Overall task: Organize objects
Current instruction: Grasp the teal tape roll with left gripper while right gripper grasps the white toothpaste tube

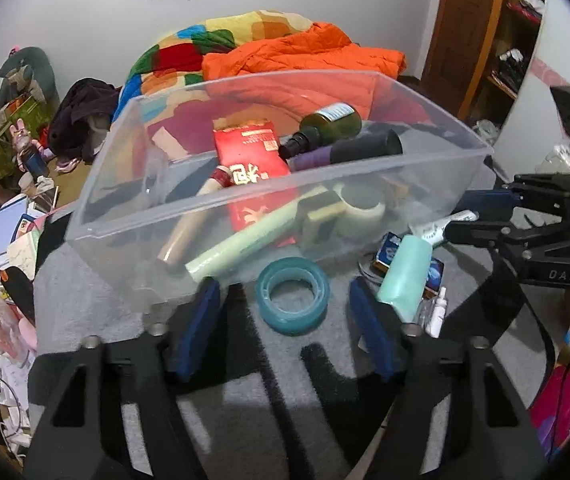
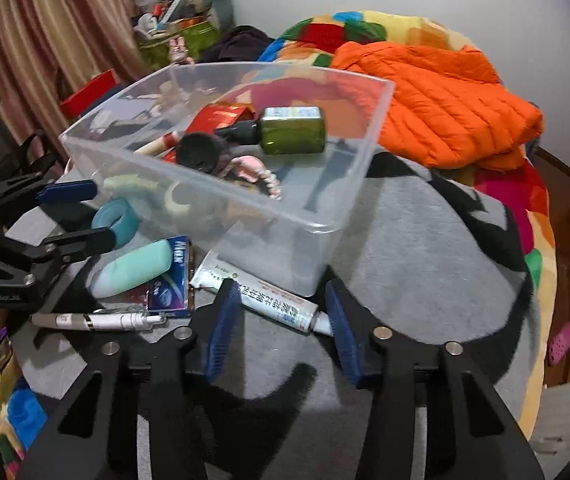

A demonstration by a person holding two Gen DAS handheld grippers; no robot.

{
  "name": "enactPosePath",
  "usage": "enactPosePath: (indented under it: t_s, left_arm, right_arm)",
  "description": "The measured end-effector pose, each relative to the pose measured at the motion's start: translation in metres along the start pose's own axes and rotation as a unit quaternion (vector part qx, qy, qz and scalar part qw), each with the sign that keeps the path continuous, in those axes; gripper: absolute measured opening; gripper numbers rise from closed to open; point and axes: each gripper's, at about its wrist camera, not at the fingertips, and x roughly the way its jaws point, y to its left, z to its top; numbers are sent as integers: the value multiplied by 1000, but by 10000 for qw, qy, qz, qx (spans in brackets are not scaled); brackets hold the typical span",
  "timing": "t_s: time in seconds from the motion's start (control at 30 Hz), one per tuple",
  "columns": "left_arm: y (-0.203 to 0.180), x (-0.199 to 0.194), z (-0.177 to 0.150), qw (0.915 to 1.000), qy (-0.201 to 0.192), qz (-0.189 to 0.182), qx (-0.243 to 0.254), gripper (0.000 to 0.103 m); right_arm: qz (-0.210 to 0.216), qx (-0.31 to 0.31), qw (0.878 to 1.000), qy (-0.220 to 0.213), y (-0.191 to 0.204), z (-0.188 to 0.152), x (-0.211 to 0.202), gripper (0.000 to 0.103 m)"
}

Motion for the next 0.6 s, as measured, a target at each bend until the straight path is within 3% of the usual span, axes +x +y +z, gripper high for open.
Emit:
enactPosePath:
  t_s: [0.13,0.2,0.33,0.47,0.6]
  left_arm:
    - [-1,5,-1,9999,96,-70,29,38]
    - [1,2,-3,10000,41,-78,-8,38]
    - [4,-10,-11,9997,-58,-225,-98,38]
    - [4,-21,-25,9995,-69,-280,-128,38]
    - [1,-30,-33,9995,-116,-265,-81,38]
  right_arm:
    - [152,-70,9999,25,4,-9,-8,25]
    - [288,-114,9995,62,7,-14,-12,19]
    - [512,-421,9976,200,20,-26,-21,18]
    - [166,-637,9978,-22,31,-26,-27,18]
    - [106,-559,9983,104,32,-17,-10,18]
